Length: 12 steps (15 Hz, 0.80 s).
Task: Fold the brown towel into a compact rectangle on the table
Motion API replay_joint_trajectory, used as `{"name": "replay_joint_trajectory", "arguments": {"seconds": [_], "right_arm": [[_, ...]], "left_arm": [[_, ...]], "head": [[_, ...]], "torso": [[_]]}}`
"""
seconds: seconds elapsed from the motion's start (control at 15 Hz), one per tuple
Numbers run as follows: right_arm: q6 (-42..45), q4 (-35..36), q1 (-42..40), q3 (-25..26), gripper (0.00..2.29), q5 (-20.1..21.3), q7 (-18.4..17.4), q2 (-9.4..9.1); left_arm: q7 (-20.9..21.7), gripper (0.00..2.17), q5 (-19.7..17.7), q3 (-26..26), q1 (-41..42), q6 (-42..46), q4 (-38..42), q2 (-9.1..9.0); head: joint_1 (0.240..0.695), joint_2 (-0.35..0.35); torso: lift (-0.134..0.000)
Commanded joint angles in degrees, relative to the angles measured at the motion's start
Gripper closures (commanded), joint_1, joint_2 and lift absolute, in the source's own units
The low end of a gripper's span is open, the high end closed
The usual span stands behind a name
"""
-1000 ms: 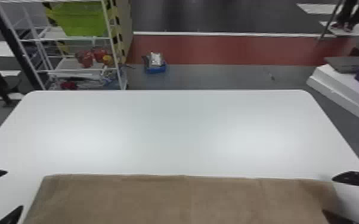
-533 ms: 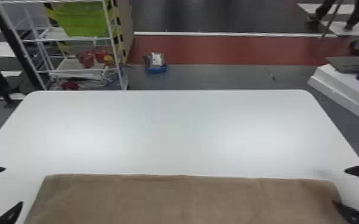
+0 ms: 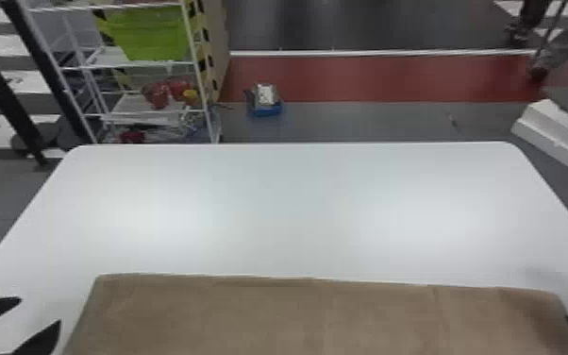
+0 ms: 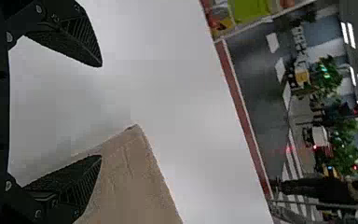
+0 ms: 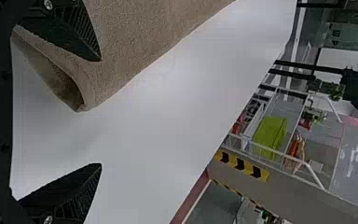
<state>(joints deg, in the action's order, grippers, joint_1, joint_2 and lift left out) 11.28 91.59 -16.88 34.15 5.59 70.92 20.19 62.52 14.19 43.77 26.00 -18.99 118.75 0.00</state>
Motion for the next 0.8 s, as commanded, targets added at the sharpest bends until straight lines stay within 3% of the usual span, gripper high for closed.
{"name": "replay_joint_trajectory", "arguments": {"seconds": [0.0, 0.13, 0.27, 0.4, 0.53, 0.6, 0.73], "right_arm": [[0.36, -0.97, 0.18, 0.04, 0.06, 0.03, -0.17, 0.38], [0.36, -1.59, 0.27, 0.13, 0.06, 0.12, -0.25, 0.46], [0.53, -2.03, 0.18, 0.13, 0.06, 0.21, -0.25, 0.46], [0.71, -2.12, -0.08, 0.48, 0.06, 0.21, -0.25, 0.46], [1.41, -2.20, -0.43, 0.75, 0.06, 0.12, -0.17, 0.46], [1.59, -2.12, -0.78, 0.83, 0.06, 0.21, -0.17, 0.55], [1.59, -2.12, -1.22, 0.92, 0.06, 0.21, -0.08, 0.82]], "left_arm": [[0.06, 0.21, -4.87, -1.50, 1.78, -16.83, 4.12, -0.15], [0.32, 0.20, -8.74, -2.99, 4.06, -23.51, 8.34, -0.15], [0.06, 0.18, -9.26, -5.98, 6.35, -26.67, 12.03, -0.15], [-1.44, 0.17, -7.51, -9.23, 6.87, -28.43, 12.73, -0.15], [-5.83, 0.19, -4.78, -12.04, 6.44, -28.26, 11.85, -0.15], [-6.71, 0.21, -2.94, -12.57, 5.20, -28.26, 11.33, -0.15], [-6.89, 0.21, -2.67, -12.31, 3.89, -28.43, 11.41, -0.15]], "head": [[0.695, 0.049], [0.695, 0.029], [0.695, -0.026], [0.695, -0.065], [0.695, -0.115], [0.695, -0.120], [0.695, -0.119]], "torso": [[-0.134], [-0.134], [-0.134], [-0.134], [-0.134], [-0.134], [-0.134]]}}
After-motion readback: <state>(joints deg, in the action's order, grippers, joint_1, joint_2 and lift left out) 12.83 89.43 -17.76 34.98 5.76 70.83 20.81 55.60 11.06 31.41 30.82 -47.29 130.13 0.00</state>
